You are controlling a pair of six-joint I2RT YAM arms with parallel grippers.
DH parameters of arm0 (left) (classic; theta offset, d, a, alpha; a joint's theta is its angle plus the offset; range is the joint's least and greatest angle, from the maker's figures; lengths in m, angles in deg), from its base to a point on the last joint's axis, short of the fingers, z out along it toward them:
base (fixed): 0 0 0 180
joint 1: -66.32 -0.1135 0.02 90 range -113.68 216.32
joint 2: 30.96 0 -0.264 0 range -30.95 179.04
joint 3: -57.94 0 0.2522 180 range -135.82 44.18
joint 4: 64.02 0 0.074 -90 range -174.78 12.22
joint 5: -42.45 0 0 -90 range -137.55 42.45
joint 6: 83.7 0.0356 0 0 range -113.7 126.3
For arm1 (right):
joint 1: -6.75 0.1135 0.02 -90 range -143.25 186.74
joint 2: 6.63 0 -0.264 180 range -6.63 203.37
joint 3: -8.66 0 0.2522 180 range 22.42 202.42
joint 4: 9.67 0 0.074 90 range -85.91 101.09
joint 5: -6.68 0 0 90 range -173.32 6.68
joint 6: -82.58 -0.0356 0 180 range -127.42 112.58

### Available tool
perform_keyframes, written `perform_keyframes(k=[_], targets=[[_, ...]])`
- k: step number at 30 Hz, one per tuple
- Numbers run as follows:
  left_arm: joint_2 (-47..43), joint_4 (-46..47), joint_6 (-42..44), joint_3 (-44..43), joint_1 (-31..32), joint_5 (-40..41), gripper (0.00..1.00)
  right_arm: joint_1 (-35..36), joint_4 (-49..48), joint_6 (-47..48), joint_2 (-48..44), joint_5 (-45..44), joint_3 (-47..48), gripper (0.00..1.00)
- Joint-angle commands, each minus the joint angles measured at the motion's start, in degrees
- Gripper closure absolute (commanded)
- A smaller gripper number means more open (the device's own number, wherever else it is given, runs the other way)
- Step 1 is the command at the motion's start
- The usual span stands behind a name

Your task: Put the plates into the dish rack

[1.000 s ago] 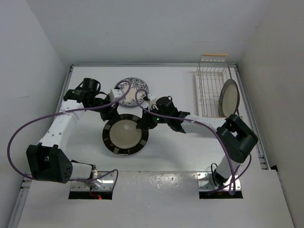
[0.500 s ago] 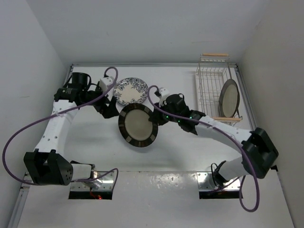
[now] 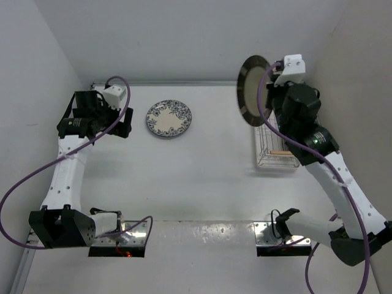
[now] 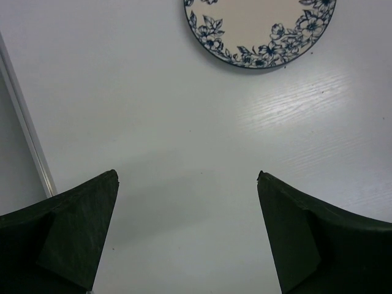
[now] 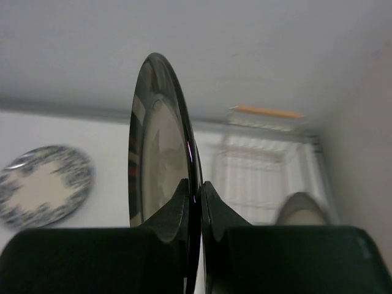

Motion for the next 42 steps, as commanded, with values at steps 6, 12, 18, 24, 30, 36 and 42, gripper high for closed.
perform_keyframes(k=[6, 12, 18, 24, 30, 36, 42], targets=[[-1.8, 1.4, -2.1, 1.9, -0.8, 1.9, 0.00, -9.9, -4.1, 17.2, 2.8, -19.0, 1.6, 1.00], [-1.8, 1.4, -2.1, 2.4, -0.8, 1.4, 0.00, -16.1, -2.7, 10.3, 2.2, -11.8, -6.0, 1.00], [-1.8, 1.4, -2.1, 3.5, -1.3, 1.4, 0.00, -20.2, -1.4, 4.5, 2.2, -5.0, -10.7, 1.00], [-1.8, 2.0, -2.1, 4.0, -1.3, 1.4, 0.00, -23.6, -2.3, 3.2, 3.0, 0.7, -14.3, 1.00], [-2.3, 2.0, -2.1, 4.5, -1.3, 1.4, 0.00, -23.9, -3.9, 8.0, 4.4, 3.2, -16.6, 1.00], [-2.3, 2.5, -2.1, 4.5, -1.3, 1.4, 0.00, -22.6, -4.9, 12.4, 5.0, 5.9, -19.7, 0.96], [3.0, 2.5, -1.5, 3.9, 1.4, 0.9, 0.00, -22.4, -1.5, 11.4, 5.9, 5.1, -18.5, 0.30]])
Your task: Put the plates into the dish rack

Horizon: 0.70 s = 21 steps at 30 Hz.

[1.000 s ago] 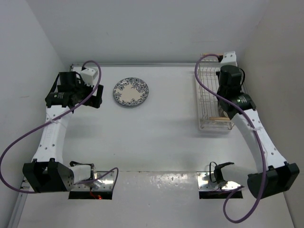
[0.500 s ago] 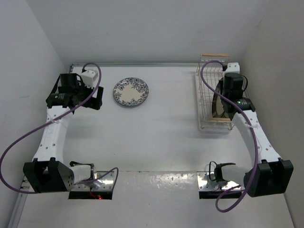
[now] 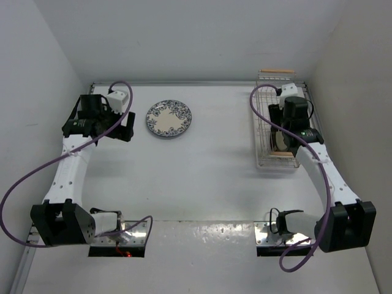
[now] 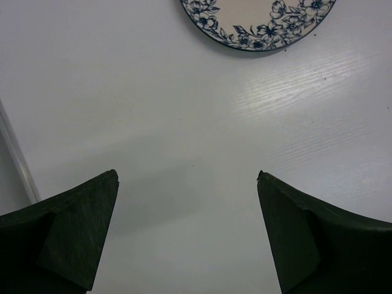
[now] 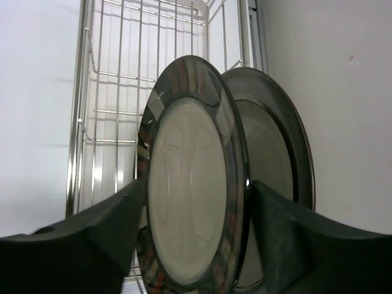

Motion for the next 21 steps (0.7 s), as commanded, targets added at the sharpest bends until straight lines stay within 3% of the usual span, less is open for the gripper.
perform_keyframes(k=[1, 6, 11, 15, 21], targets=[[4.0, 1.4, -0.1, -0.6, 1.5, -2.2, 0.00, 0.4, -0.7, 0.4, 0.0, 0.4, 1.6, 0.26], [15.5, 2.6, -1.5, -6.0, 1.5, -7.9, 0.00, 0.4, 1.0, 1.5, -1.4, 1.8, 6.2, 0.13], [32.2, 6.6, -9.3, -15.7, 0.9, -12.6, 0.04, 1.2, 1.9, -0.4, -3.8, 3.8, 11.0, 0.12], [44.7, 7.8, -12.7, -23.1, 0.9, -16.0, 0.12, 3.4, -0.3, -1.1, -6.8, 5.5, 9.9, 0.12], [57.7, 9.9, -14.6, -32.5, 2.5, -12.6, 0.15, 6.6, -1.0, -2.4, -9.5, 5.1, 7.8, 0.12]])
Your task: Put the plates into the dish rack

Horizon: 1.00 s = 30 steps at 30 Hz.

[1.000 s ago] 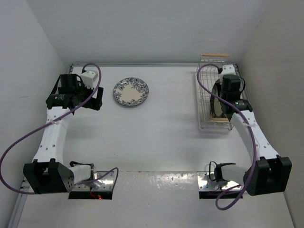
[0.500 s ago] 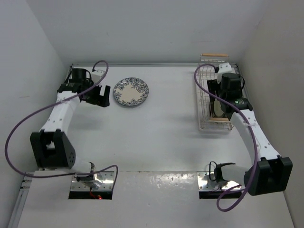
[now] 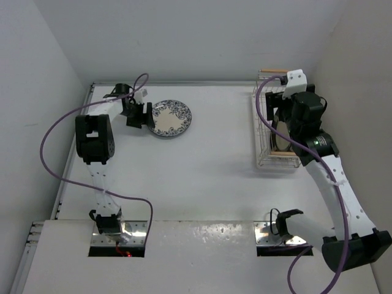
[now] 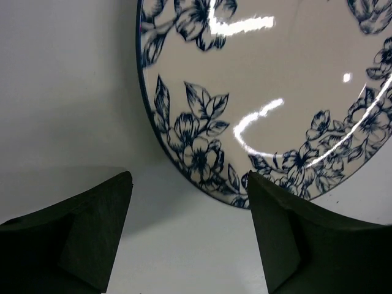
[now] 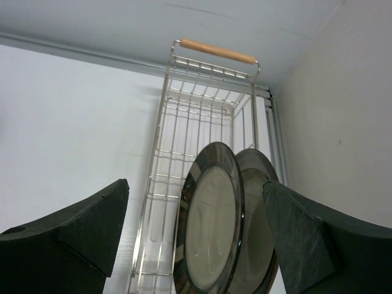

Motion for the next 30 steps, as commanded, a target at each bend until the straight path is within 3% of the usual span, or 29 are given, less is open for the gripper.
perform_keyframes(k=[1, 4, 7, 10, 11, 12, 16, 18, 21, 22, 25, 30], targets=[[3.1, 2.7, -2.5, -5.9, 1.7, 0.1, 0.19, 1.3, -2.2, -1.9, -1.5, 0.4, -1.1, 0.12], [7.7, 2.7, -2.5, -8.1, 2.8, 0.8, 0.29, 2.7, -2.1, -2.1, -2.4, 0.1, -2.3, 0.12], [11.2, 2.7, -1.9, -9.5, 4.1, 0.8, 0.46, 3.8, -2.2, -2.0, -2.9, -0.5, -3.9, 0.12], [13.2, 2.7, -0.7, -10.8, 4.7, -1.7, 0.75, 4.9, -2.3, -1.8, -1.5, 0.4, -5.1, 0.12], [13.9, 2.7, -0.2, -10.8, 4.7, -2.6, 0.91, 5.1, -1.8, -1.7, -1.1, 2.5, -5.2, 0.12], [13.9, 2.0, 0.7, -10.8, 4.7, -3.4, 0.98, 6.0, -1.6, -1.7, -0.1, 3.2, -5.4, 0.12], [11.3, 1.4, 5.0, -8.1, 5.9, -7.3, 1.00, 7.6, -0.6, -3.8, 3.9, 15.0, -5.2, 0.10], [6.8, 0.9, 8.2, -5.9, 6.8, -9.4, 1.00, 7.5, -0.8, -6.8, 6.8, 26.6, -5.6, 0.10], [-0.2, 0.2, 19.4, 1.0, 9.6, -12.5, 1.00, 8.3, -3.6, -13.0, 12.8, 36.2, -6.4, 0.10], [-5.8, -0.4, 25.5, 5.5, 11.3, -13.5, 1.00, 9.7, -4.4, -17.2, 15.4, 37.3, -6.8, 0.13], [-16.3, -0.4, 33.0, 11.4, 13.7, -15.4, 1.00, 12.7, -10.0, -21.3, 23.2, 38.7, -8.7, 0.15], [-23.1, -3.4, 34.6, 15.8, 16.5, -19.6, 1.00, 16.3, -21.4, -28.3, 33.3, 39.4, -10.5, 0.16]])
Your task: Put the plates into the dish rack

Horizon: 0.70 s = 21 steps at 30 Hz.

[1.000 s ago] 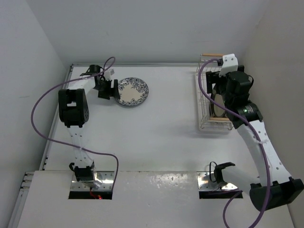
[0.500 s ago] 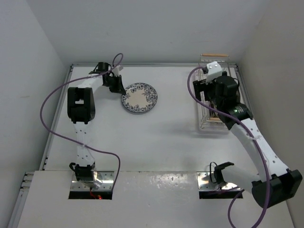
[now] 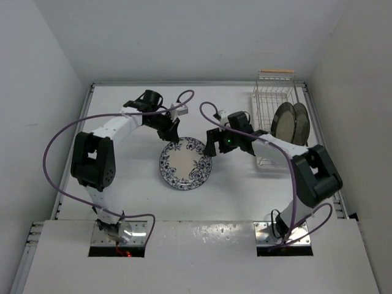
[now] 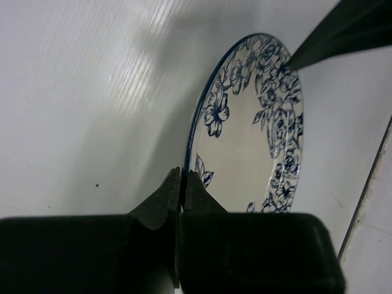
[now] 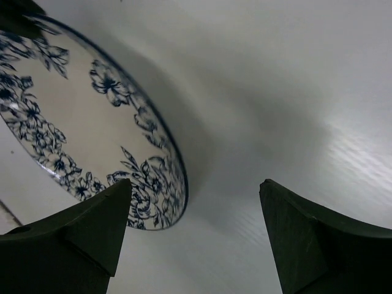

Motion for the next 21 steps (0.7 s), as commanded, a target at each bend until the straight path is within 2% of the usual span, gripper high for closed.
perform_keyframes(k=[1, 4, 6, 9, 10, 11, 13, 15, 16, 17, 18, 19, 21], targets=[[-4.4, 0.4, 7.1, 0.2, -0.5, -4.8, 1.00, 2.1, -11.3, -8.1, 4.9, 5.2, -0.1, 0.17], [-6.3, -0.2, 6.5, 1.6, 0.0, -8.0, 1.00, 4.2, -16.1, -9.7, 7.6, 9.7, -1.2, 0.19], [-7.6, -0.7, 6.5, 2.2, 0.0, -9.3, 1.00, 5.9, -23.5, -11.4, 8.0, 11.3, -4.0, 0.21], [-8.1, -0.7, 6.5, 2.7, 0.0, -9.9, 1.00, 7.7, -28.8, -14.7, 9.0, 10.7, -7.1, 0.54], [-8.1, -0.7, 6.0, 2.7, 0.0, -10.5, 1.00, 7.4, -29.4, -16.7, 9.5, 10.3, -7.6, 0.79], [-8.6, -0.7, 5.5, 2.7, 0.0, -10.5, 1.00, 7.4, -30.0, -18.1, 9.4, 9.6, -8.1, 0.89], [-8.6, -0.7, 4.7, 2.7, -0.5, -9.7, 1.00, 7.2, -31.7, -19.2, 7.2, 6.5, -9.6, 1.00], [-9.2, -0.7, 2.2, 1.2, -2.0, -7.8, 1.00, 7.3, -30.6, -18.7, 5.1, 4.4, -10.3, 1.00], [-9.2, -0.7, 1.1, 0.5, -2.7, -7.0, 0.96, 7.3, -29.0, -18.4, 1.7, 1.0, -10.4, 1.00], [-9.2, -0.7, 0.1, -0.4, -3.4, -6.4, 0.87, 7.1, -28.1, -18.3, 0.4, -0.3, -10.0, 1.00], [-9.2, -0.7, -1.5, -1.9, -5.2, -5.6, 0.76, 7.0, -25.8, -17.2, -3.6, -1.7, -8.4, 1.00], [-8.6, -0.7, -2.0, -2.7, -6.1, -5.6, 0.54, 7.1, -23.1, -16.8, -4.9, -6.6, -7.8, 1.00], [-8.6, -0.7, -3.7, -5.4, -8.9, -4.3, 0.40, 7.0, -17.6, -14.4, -9.6, -11.3, -2.4, 1.00]])
